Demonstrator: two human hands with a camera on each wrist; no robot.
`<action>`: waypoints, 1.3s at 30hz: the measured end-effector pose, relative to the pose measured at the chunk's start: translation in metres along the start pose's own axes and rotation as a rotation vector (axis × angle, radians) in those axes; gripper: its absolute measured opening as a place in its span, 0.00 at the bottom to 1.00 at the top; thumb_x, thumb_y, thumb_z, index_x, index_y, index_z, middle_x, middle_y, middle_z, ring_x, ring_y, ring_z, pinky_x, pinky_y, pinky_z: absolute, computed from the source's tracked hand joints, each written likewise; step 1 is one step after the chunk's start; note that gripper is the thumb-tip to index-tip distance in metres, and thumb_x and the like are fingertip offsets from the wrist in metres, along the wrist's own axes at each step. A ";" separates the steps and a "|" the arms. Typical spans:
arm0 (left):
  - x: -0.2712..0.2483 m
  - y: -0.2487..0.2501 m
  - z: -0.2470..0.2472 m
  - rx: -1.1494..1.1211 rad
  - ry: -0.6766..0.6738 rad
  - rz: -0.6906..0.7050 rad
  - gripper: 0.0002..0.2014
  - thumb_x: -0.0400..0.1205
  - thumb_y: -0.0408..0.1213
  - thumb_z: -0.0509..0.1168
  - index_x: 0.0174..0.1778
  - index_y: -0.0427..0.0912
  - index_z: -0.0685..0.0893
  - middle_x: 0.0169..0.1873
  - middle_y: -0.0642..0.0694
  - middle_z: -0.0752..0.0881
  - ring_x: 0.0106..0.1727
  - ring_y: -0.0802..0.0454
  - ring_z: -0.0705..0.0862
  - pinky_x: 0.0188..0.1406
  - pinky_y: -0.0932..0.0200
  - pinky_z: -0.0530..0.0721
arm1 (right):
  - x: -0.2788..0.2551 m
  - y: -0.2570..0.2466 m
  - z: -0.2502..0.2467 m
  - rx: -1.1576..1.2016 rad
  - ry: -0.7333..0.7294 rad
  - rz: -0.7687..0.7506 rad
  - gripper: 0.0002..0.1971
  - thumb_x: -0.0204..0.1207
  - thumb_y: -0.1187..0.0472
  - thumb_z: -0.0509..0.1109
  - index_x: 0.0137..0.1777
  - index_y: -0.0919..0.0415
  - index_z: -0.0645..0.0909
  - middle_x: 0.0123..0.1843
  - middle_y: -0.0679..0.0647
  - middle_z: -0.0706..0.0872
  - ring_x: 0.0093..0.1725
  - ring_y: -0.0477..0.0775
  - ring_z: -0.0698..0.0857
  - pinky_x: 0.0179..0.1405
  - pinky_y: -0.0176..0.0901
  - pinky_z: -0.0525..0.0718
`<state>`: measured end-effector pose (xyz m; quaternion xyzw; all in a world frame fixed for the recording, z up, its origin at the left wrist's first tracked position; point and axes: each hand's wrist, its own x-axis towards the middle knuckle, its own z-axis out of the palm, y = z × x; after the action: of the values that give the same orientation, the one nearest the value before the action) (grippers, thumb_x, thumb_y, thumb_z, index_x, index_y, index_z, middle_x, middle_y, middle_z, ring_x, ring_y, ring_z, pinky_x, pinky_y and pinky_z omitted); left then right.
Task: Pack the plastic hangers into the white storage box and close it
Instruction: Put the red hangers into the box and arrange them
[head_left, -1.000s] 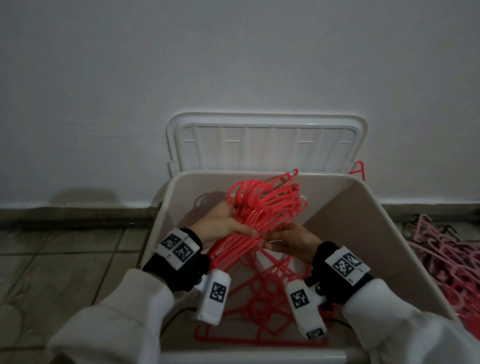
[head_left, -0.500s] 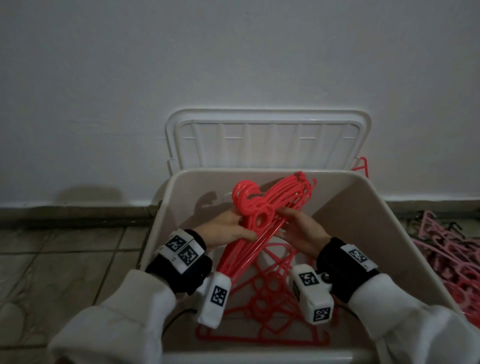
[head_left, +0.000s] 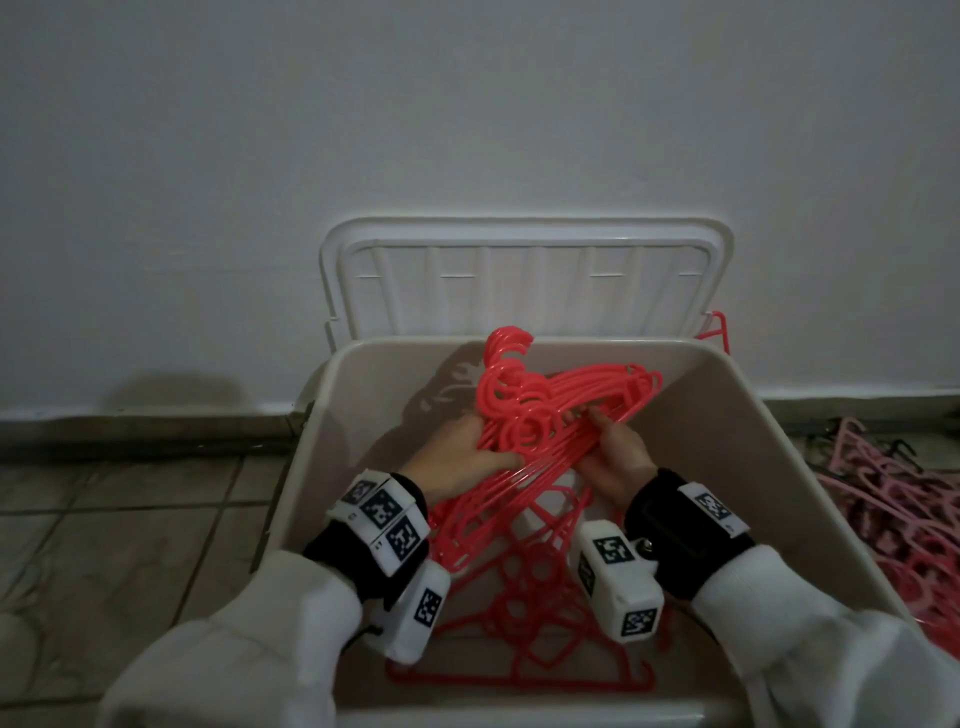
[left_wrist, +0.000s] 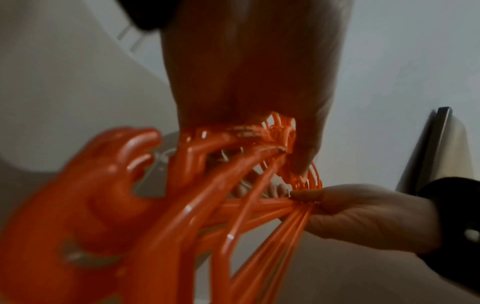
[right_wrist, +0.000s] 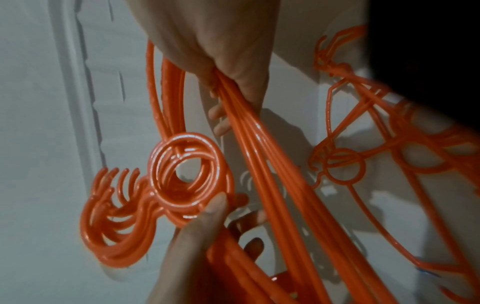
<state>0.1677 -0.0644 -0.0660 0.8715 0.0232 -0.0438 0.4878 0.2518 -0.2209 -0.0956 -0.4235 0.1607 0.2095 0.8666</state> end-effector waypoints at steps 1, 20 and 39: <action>0.000 0.000 0.000 0.015 0.032 -0.005 0.25 0.68 0.46 0.71 0.62 0.46 0.81 0.58 0.47 0.85 0.61 0.50 0.82 0.67 0.51 0.76 | 0.000 0.001 0.000 -0.019 -0.013 0.005 0.15 0.86 0.63 0.52 0.39 0.61 0.74 0.23 0.51 0.84 0.24 0.46 0.85 0.25 0.36 0.86; 0.003 0.001 -0.004 0.133 0.009 0.172 0.23 0.76 0.22 0.64 0.68 0.36 0.72 0.62 0.42 0.80 0.65 0.49 0.77 0.63 0.64 0.72 | -0.005 0.000 0.006 -0.119 -0.126 0.052 0.08 0.78 0.73 0.58 0.48 0.69 0.78 0.36 0.59 0.85 0.30 0.51 0.86 0.29 0.46 0.88; 0.014 -0.009 -0.009 0.168 0.096 0.039 0.26 0.78 0.36 0.70 0.71 0.39 0.70 0.60 0.46 0.81 0.58 0.49 0.83 0.56 0.62 0.77 | -0.017 0.012 0.008 -0.393 -0.192 0.021 0.09 0.82 0.67 0.59 0.41 0.60 0.76 0.34 0.53 0.86 0.33 0.46 0.87 0.31 0.42 0.86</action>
<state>0.1812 -0.0523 -0.0705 0.9108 0.0260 0.0059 0.4121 0.2318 -0.2116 -0.0912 -0.5605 0.0379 0.2853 0.7765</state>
